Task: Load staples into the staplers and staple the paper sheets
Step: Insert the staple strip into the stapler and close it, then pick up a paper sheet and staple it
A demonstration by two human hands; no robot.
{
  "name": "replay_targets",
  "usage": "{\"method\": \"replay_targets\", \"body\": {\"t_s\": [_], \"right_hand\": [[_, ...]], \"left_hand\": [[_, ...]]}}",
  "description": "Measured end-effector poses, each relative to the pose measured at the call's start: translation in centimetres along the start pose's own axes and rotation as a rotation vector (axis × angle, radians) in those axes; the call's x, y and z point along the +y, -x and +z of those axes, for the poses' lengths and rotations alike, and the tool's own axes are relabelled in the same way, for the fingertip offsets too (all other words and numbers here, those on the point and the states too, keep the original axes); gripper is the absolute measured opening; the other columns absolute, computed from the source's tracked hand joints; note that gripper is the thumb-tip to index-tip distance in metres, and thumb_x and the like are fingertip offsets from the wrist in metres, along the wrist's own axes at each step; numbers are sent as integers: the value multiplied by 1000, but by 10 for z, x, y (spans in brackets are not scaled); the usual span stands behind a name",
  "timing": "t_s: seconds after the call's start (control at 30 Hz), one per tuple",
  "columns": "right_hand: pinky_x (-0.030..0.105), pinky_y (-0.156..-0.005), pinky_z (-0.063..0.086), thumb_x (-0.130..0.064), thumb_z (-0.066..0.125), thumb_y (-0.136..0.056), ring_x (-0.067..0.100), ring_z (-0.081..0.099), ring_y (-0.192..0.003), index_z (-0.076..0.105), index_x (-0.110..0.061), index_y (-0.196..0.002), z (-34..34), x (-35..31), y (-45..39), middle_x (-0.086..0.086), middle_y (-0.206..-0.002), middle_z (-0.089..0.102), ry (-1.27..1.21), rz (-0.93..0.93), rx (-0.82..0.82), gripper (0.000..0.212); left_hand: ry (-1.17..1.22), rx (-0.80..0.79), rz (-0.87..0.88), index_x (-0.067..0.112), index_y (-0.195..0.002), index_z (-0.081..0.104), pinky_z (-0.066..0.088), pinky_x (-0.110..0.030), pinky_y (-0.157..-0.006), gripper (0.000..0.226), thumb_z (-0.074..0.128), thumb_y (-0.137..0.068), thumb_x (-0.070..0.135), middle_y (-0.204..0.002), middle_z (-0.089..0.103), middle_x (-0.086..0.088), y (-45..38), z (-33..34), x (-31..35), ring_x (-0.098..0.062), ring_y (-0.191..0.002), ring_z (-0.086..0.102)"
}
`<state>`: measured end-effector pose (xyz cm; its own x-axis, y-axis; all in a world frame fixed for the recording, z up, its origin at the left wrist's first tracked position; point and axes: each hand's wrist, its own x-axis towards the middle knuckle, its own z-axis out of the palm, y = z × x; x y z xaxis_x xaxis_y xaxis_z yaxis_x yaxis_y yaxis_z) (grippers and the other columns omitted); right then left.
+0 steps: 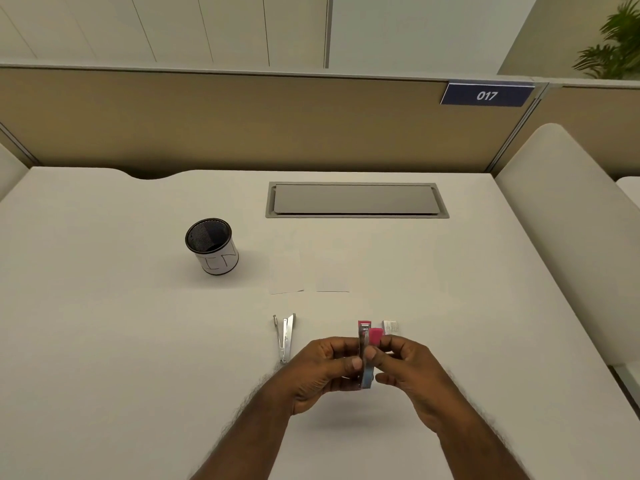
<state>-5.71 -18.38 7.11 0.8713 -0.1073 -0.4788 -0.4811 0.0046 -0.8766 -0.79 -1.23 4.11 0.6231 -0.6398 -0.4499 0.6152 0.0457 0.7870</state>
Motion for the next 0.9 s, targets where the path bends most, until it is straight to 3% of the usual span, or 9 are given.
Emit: {"method": "replay_targets", "body": {"t_s": [0.17,0.27,0.37,0.43,0.53,0.63,0.73,0.8,0.9], "right_hand": [[33,-71,61,-28,78,-77,19,71,-87,73,-19,-94,15,12,-12,2,-90,75,58,-2,132,20],[30,-72,60,-33,81,-73,13,70,-78,73,-22,-82,24,22,-27,-8,-79,74,203,-19,231,16],[16,-63,49,-41,78,-73,4,65,-72,69,-24,-78,36,31,-36,-13,-76,70,477,-57,296,19],[21,-64,49,-45,73,-75,6,63,-74,65,-26,-82,45,40,-40,-13,-82,68,632,-89,319,21],[27,-73,52,-46,65,-82,11,62,-82,59,-28,-91,59,50,-45,-9,-91,62,805,-121,347,21],[25,-81,50,-46,60,-87,15,63,-95,57,-23,-109,69,56,-50,-4,-106,62,917,-176,380,32],[26,-75,53,-43,64,-84,20,66,-91,60,-17,-114,75,65,-54,2,-106,64,1043,-203,396,39],[26,-64,55,-43,73,-77,19,68,-79,64,-18,-104,78,67,-54,2,-98,66,1096,-215,415,39],[26,-82,52,-44,52,-92,19,62,-103,52,-19,-122,80,64,-56,2,-121,54,1113,-190,333,39]], "left_hand": [[-135,101,-19,15,-118,68,57,-36,-89,29,65,-90,9,-114,72,-10,-2,-13,6,-23,-104,69],[-363,463,107,23,-103,71,56,-35,-88,31,59,-86,-1,-107,72,-6,-19,-28,20,-20,-97,69],[-766,716,276,24,-105,70,46,-20,-87,30,56,-87,4,-107,68,6,-43,-35,40,-11,-94,63],[-903,744,329,22,-113,67,44,-20,-90,28,58,-90,10,-116,62,4,-61,-38,48,-14,-103,60],[-1208,743,336,22,-125,61,45,-33,-100,34,60,-91,21,-130,56,2,-86,-44,46,-21,-119,52],[-1511,659,281,18,-129,59,46,-40,-95,40,62,-90,25,-135,54,-1,-105,-51,37,-27,-118,53],[-1733,650,259,13,-92,77,55,-39,-65,40,88,-59,34,-107,72,-6,-117,-58,27,-28,-84,69],[-1806,678,217,17,-78,76,50,-33,-57,42,91,-48,43,-89,73,-2,-124,-57,25,-23,-71,67],[-1832,676,173,17,-103,68,44,-39,-77,41,70,-78,50,-105,66,-2,-127,-50,26,-25,-97,60]]}}
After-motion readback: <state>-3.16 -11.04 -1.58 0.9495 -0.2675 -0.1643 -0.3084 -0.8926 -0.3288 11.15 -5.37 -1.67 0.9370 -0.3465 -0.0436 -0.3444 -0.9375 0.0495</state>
